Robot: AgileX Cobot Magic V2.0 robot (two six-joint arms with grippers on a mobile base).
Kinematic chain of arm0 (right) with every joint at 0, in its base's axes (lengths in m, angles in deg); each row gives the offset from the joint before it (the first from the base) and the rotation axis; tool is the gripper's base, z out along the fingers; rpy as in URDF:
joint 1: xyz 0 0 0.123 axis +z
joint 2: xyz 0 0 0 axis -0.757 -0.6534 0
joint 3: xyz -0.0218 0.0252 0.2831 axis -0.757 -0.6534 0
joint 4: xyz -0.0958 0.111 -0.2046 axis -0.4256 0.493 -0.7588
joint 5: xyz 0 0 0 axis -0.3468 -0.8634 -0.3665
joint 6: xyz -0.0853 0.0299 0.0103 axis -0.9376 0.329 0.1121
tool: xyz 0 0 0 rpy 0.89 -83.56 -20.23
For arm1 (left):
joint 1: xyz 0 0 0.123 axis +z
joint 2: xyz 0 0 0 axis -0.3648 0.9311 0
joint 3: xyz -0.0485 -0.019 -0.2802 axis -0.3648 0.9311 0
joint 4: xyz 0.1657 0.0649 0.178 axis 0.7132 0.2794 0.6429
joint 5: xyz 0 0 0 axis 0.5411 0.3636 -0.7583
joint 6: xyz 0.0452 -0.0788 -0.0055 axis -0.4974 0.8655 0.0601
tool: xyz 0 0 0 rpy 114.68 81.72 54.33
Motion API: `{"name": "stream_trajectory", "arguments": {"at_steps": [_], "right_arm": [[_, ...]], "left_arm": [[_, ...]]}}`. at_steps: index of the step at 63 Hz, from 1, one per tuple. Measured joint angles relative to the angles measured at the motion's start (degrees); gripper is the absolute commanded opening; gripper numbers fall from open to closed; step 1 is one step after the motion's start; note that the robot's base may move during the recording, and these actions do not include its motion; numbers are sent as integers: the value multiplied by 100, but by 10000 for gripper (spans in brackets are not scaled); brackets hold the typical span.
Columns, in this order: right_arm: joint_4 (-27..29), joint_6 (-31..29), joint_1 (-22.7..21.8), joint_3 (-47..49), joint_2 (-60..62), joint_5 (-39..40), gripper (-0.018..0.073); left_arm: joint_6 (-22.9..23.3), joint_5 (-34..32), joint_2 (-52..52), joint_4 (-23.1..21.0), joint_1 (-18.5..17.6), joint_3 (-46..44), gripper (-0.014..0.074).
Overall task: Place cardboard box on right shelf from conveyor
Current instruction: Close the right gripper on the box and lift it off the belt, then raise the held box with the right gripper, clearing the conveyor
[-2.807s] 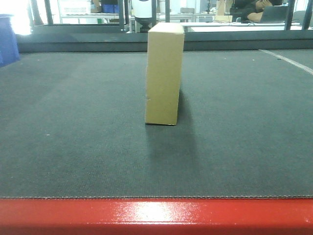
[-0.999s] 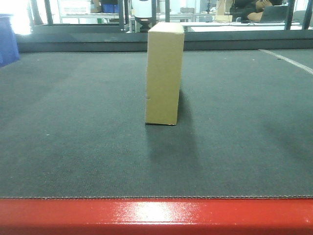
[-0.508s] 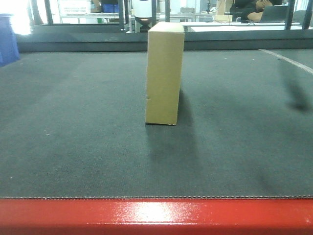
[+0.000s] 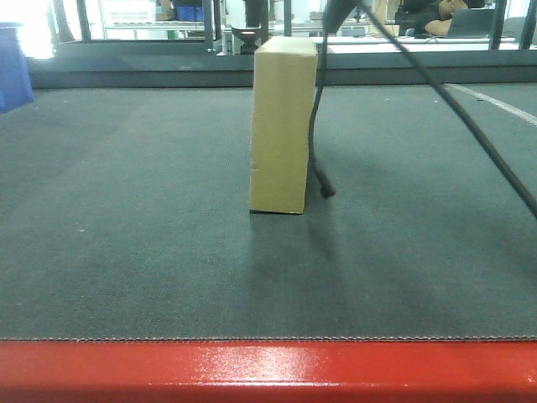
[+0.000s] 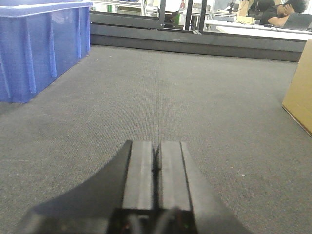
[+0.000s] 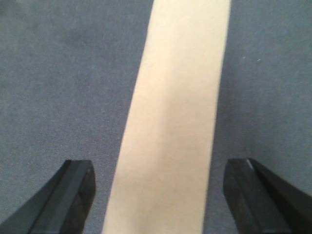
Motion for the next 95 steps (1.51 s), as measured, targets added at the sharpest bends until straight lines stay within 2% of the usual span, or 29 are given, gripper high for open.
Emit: {"name": "stream_trajectory", "arguments": {"at_steps": [46,54,63,69,81,95], "right_arm": [[-27,112,-35,21,-662,102,620],[36,112,-35,83,-754,96,505],[110,112,-46,107,-762,77,289],[123,71,-46,107,-737,77,235],[348,-444,-46,74,-507,90,235],[956,-1709,-179,74,-89,90,235]], "left_arm": [[0,0,0,0,0,0,-119],[0,0,0,0,0,0,-119],[0,0,0,0,0,0,-119],[0,0,0,0,0,0,-119],[0,0,0,0,0,0,-119],[0,0,0,0,0,0,-119]]}}
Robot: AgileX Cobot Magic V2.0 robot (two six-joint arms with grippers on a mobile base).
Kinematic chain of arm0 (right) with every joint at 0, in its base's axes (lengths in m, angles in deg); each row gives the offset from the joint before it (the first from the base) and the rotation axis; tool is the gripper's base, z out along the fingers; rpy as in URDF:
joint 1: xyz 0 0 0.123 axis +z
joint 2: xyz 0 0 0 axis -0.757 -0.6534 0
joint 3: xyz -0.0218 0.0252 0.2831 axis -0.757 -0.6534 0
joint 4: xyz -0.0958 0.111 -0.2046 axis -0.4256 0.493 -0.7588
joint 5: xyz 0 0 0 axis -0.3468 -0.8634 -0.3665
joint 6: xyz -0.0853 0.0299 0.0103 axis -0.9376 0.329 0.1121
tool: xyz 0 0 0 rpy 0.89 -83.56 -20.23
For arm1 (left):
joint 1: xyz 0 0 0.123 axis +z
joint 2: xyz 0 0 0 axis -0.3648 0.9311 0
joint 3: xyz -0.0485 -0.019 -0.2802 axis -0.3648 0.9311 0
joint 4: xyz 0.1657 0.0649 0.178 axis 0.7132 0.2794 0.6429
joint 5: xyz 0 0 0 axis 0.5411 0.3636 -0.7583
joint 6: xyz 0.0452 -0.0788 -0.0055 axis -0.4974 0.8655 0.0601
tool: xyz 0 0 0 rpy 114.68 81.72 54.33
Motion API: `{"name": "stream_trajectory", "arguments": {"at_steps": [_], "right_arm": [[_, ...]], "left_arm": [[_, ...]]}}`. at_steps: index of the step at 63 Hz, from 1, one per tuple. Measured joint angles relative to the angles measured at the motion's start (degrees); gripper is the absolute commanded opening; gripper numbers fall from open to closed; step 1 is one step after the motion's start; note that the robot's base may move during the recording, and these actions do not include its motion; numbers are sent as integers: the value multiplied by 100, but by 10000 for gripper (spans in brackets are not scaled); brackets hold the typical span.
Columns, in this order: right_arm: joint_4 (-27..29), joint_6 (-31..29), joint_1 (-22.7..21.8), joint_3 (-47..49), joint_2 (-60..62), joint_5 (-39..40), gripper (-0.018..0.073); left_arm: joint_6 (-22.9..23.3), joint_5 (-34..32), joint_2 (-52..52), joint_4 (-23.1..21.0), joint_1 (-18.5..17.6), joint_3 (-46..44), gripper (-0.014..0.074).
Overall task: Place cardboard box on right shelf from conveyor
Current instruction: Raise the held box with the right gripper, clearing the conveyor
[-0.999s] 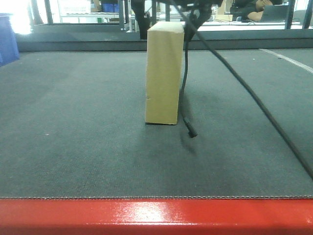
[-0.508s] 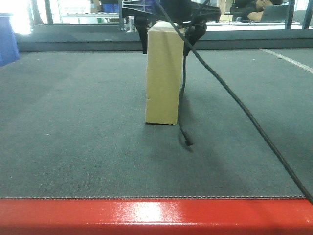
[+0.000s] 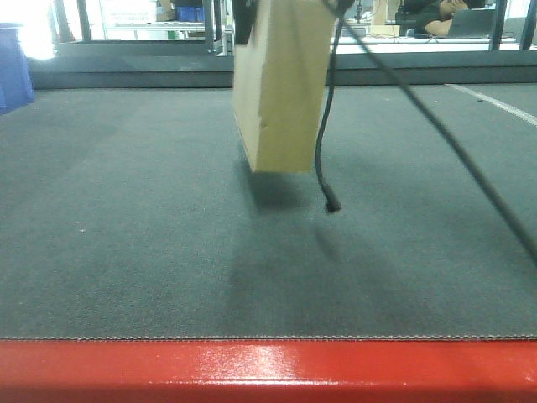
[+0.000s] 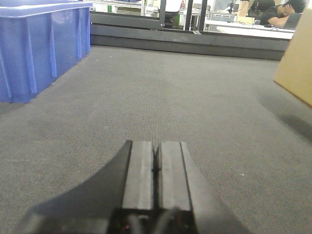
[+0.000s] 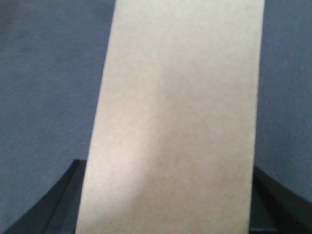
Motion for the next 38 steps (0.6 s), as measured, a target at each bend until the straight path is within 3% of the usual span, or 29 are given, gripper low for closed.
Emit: {"name": "stream_trajectory", "arguments": {"at_steps": [18,38], "right_arm": [[247,-1064,-67,-498,244,173,235],[350,-1175,-245,-3423,2139,2197,235]], "left_arm": [[0,0,0,0,0,0,-119],[0,0,0,0,0,0,-119]]}}
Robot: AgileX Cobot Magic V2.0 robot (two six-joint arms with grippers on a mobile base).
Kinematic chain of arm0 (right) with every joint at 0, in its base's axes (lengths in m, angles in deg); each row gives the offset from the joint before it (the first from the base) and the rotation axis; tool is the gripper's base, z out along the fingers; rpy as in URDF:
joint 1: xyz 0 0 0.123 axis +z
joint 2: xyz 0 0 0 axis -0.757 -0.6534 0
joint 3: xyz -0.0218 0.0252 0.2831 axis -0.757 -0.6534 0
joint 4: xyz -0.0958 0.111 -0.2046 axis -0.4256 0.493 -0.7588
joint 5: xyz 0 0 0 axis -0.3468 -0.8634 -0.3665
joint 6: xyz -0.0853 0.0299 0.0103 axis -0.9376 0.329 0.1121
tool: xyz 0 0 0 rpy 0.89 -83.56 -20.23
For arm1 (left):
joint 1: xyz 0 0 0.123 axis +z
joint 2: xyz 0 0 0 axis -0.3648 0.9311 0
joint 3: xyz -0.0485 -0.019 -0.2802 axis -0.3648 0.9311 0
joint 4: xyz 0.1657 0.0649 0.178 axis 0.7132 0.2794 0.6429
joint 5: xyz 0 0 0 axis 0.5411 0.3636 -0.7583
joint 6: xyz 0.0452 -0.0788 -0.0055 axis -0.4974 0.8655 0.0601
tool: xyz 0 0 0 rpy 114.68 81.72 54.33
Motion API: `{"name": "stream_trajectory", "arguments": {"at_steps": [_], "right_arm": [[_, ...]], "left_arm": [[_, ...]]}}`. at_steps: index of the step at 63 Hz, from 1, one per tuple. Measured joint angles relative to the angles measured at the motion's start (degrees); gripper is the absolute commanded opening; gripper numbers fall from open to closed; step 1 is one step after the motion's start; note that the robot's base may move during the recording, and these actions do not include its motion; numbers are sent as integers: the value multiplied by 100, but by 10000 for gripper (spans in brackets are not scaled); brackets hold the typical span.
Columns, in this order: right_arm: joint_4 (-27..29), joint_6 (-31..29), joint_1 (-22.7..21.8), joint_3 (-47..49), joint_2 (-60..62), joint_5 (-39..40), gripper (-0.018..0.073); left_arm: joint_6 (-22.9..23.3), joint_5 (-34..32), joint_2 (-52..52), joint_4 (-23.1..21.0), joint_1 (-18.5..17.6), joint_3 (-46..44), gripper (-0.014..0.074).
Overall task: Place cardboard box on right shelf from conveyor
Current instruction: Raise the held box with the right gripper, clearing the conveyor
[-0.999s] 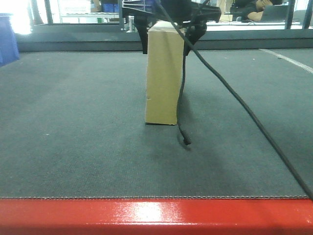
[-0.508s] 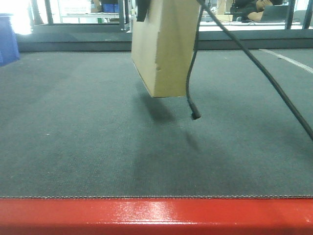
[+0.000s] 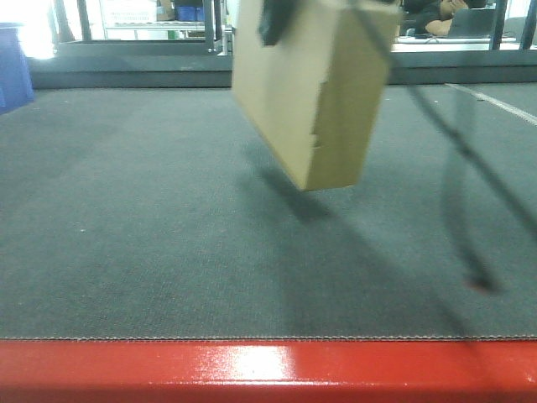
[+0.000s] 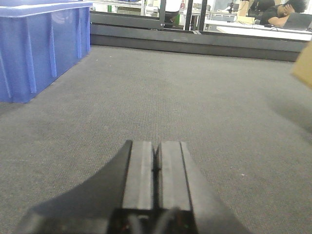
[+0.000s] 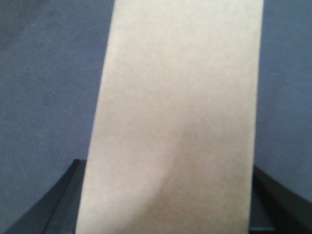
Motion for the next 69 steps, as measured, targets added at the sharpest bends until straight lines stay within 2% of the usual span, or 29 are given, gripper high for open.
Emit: {"name": "stream_trajectory", "arguments": {"at_steps": [13,36,55,69], "right_arm": [[0,0,-126,-1316,1528,165,235],[0,0,-137,-3084,4368,534,235],[0,0,-137,-3590,5956,497,235],[0,0,-137,-3603,6398,509,235]], "left_arm": [[0,0,0,0,0,0,-119],[0,0,0,0,0,0,-119],[0,0,0,0,0,0,-119],[0,0,0,0,0,0,-119]]}}
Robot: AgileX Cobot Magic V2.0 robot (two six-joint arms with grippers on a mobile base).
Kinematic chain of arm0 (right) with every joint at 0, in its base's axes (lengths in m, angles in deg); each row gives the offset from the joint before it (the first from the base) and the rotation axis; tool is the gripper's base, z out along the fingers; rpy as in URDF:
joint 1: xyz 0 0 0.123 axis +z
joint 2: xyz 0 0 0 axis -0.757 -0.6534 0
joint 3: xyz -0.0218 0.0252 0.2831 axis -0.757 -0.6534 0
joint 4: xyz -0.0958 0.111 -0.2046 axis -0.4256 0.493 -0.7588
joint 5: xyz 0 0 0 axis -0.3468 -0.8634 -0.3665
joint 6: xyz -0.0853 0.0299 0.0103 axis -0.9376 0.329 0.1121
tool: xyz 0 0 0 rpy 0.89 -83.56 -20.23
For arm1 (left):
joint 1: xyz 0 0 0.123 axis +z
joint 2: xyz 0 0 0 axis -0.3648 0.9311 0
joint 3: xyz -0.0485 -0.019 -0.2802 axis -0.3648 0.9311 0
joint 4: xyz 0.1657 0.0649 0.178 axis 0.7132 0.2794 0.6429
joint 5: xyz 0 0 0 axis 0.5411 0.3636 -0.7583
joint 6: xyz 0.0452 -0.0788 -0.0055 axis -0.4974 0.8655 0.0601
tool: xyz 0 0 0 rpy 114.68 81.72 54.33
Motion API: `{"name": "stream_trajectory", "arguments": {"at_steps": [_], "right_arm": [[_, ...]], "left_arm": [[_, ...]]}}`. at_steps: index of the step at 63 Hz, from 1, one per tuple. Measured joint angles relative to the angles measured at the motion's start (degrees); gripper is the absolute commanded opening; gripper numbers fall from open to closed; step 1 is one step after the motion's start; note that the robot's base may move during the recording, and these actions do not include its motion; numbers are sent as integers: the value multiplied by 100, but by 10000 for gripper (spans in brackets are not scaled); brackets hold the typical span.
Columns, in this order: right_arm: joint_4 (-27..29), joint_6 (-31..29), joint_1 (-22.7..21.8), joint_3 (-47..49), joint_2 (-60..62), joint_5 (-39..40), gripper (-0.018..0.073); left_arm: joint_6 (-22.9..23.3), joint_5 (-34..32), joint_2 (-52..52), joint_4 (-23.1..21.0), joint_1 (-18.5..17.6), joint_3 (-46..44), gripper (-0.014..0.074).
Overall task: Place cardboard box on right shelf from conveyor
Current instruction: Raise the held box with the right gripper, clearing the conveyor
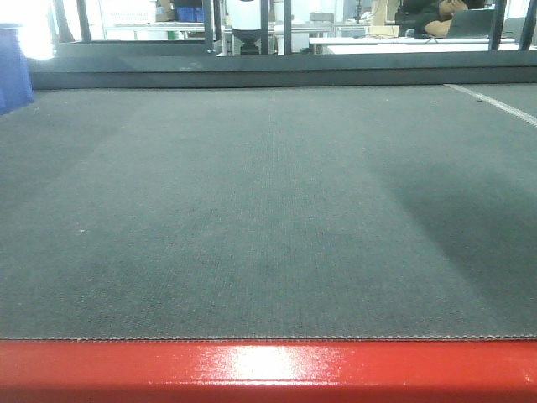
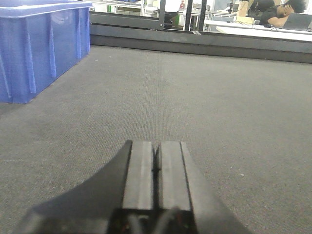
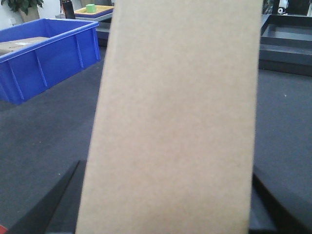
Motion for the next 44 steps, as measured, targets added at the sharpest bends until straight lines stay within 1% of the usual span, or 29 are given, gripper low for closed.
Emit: {"name": "stream_trajectory", "arguments": {"at_steps": [44], "right_arm": [[0,-2,0,0,-2,-38,235]], "left_arm": [[0,0,0,0,0,0,-119]]}}
